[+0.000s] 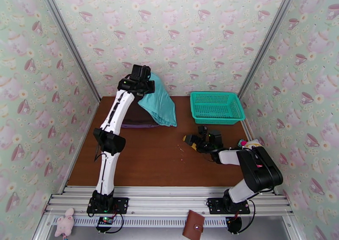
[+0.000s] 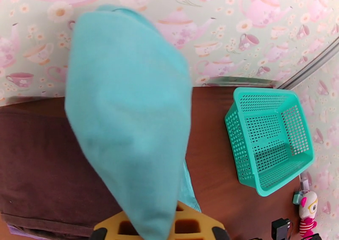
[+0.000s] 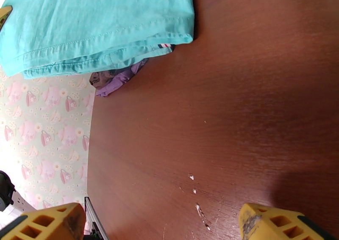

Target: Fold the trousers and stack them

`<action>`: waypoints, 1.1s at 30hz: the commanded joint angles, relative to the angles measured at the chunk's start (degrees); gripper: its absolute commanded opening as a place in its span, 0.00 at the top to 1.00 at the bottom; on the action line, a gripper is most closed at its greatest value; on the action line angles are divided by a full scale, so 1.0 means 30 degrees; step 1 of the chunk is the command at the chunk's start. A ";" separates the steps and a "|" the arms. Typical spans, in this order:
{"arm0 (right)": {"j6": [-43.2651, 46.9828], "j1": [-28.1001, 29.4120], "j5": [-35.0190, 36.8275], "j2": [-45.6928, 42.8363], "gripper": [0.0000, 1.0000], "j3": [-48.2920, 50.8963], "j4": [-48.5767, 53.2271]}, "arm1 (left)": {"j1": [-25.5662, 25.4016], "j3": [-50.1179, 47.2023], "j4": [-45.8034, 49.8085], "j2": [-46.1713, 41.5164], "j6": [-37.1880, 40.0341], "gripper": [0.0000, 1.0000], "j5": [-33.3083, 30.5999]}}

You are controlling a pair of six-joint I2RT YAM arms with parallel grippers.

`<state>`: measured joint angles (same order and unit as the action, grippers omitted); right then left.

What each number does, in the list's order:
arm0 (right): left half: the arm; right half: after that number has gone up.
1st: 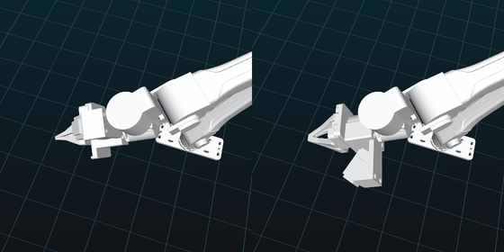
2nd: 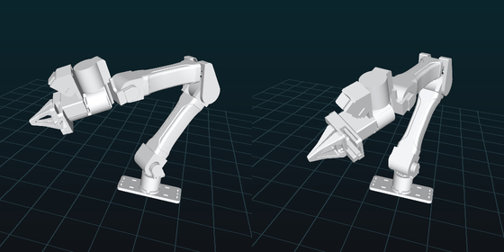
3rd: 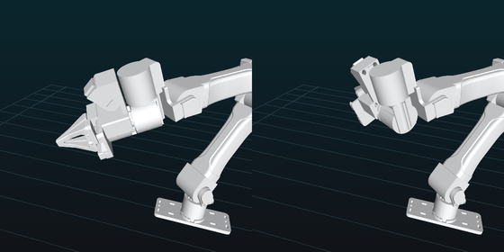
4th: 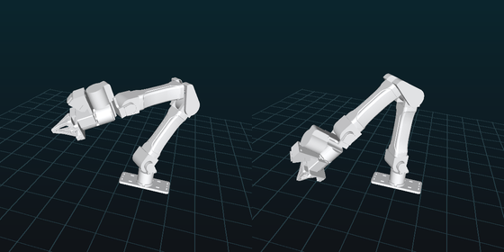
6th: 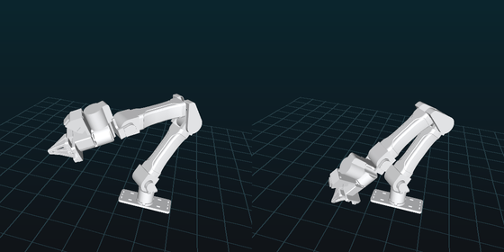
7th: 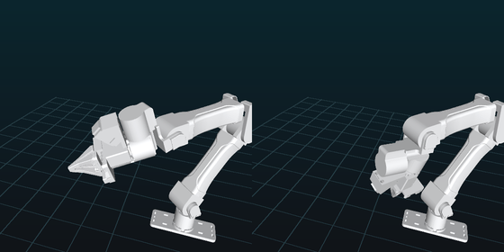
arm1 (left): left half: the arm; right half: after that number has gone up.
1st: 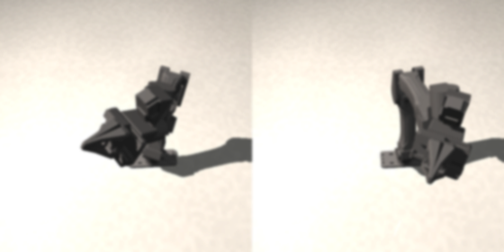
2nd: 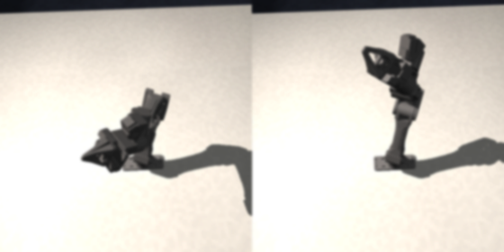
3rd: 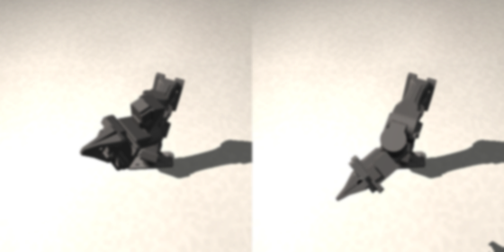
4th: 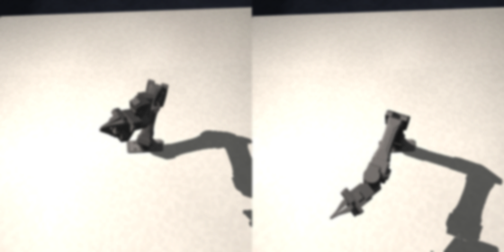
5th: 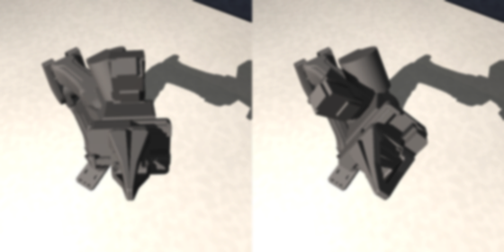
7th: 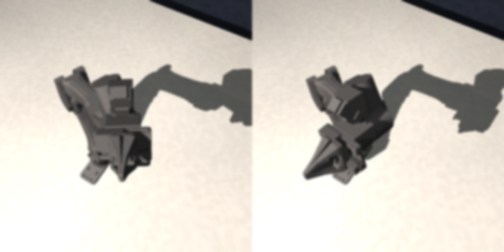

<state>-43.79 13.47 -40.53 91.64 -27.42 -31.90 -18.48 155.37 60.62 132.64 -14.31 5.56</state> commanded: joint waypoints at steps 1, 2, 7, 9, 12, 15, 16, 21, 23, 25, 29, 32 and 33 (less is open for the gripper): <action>-0.0606 -0.0039 -0.0812 0.0559 0.01 -0.0451 -0.1092 | 0.0235 0.0856 -0.1265 -0.1088 -0.0519 1.00 0.0829; -0.0677 -0.0038 -0.0896 0.0681 0.01 -0.0448 -0.1189 | 0.0279 0.0884 -0.1306 -0.1080 -0.0603 1.00 0.0920; -0.0826 -0.0039 -0.1155 0.0948 0.00 -0.0520 -0.1425 | 0.0518 0.1158 -0.1457 -0.1390 -0.1086 1.00 0.1341; -0.0836 -0.0024 -0.1221 0.1026 0.01 -0.0527 -0.1464 | 0.0750 0.1237 -0.1360 -0.1723 -0.1163 1.00 0.1552; -0.0785 -0.0017 -0.1251 0.1278 0.01 -0.0612 -0.1457 | 0.1855 0.1116 -0.0714 -0.2279 -0.1622 1.00 0.1932; -0.0755 -0.0011 -0.1420 0.1868 0.01 -0.0842 -0.1450 | 0.4151 -0.0559 -0.0820 -0.2418 -0.2609 1.00 0.4645; -0.0782 0.0004 -0.1526 0.2122 0.00 -0.0945 -0.1542 | 0.5082 -0.1161 -0.0898 -0.2011 -0.2856 1.00 0.5725; -0.1010 0.0092 -0.2386 0.3039 0.01 -0.1340 -0.2078 | 0.7838 0.0242 0.0350 0.2638 -0.0570 1.00 0.6277; -0.0745 0.0189 -0.2774 0.3226 0.01 -0.1729 -0.1687 | 0.8287 0.0016 -0.0570 0.4273 -0.0011 1.00 0.6823; -0.0668 0.0288 -0.3010 0.3293 0.00 -0.1903 -0.1672 | 0.8303 -0.0136 -0.1112 0.5440 0.0840 1.00 0.7106; -0.0382 0.0560 -0.3157 0.3296 0.01 -0.2136 -0.1401 | 0.7851 -0.1500 -0.1835 0.5842 0.2515 1.00 0.5223; -0.0425 0.0813 -0.3383 0.3351 0.00 -0.2227 -0.1422 | 0.7516 -0.4166 -0.2788 0.4165 0.3125 1.00 0.3078; -0.0432 0.0870 -0.3426 0.3351 0.01 -0.2255 -0.1436 | 0.7495 -0.5279 -0.3329 0.3432 0.3126 1.00 0.2356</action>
<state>-45.84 15.33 -48.90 100.68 -32.75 -37.34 6.13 144.14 52.93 150.82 -8.71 17.26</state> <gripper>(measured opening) 0.995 0.083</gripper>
